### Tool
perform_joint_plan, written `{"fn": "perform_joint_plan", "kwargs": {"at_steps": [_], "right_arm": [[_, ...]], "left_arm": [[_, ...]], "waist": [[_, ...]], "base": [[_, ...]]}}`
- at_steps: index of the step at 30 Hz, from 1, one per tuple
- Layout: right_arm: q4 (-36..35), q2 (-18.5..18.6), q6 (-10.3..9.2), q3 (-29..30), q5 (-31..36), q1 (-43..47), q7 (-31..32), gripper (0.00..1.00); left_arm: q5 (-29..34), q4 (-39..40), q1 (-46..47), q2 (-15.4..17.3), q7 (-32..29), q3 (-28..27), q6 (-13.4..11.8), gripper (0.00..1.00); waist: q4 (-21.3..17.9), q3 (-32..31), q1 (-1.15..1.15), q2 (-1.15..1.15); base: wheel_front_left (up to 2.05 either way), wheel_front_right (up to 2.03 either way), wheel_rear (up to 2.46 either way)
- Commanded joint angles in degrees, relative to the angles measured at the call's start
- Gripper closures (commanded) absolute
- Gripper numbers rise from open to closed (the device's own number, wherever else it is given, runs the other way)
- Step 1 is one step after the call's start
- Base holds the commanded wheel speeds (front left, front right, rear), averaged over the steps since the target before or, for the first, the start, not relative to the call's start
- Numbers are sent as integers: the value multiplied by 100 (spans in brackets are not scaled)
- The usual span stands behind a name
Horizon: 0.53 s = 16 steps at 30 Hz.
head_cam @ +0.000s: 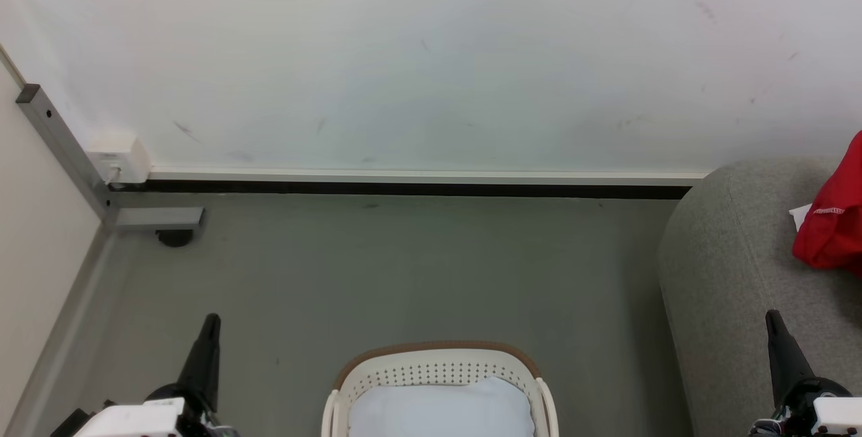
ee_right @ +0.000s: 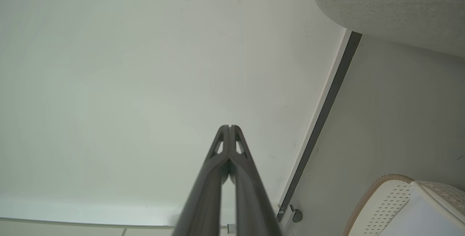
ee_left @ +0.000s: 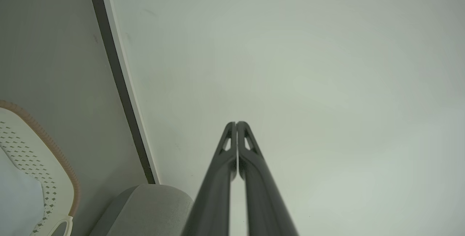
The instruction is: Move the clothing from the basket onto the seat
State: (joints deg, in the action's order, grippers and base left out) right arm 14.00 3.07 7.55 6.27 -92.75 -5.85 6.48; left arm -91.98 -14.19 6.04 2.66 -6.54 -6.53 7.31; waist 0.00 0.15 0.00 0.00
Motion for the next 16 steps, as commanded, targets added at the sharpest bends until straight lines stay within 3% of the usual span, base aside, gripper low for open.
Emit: {"fn": "perform_joint_plan", "kwargs": {"at_steps": [1,16], "right_arm": [[15,-5,-12,26,31,-77,-2,100],[16,-9,-12,31,39,-78,4,100]], "left_arm": [[-77,15,51,40,-22,-14,34,100],[-77,15,51,40,-22,-13,30,100]], "waist": [[0,0,0,0],[0,0,0,0]], "base": [[0,0,0],[0,0,0]]}}
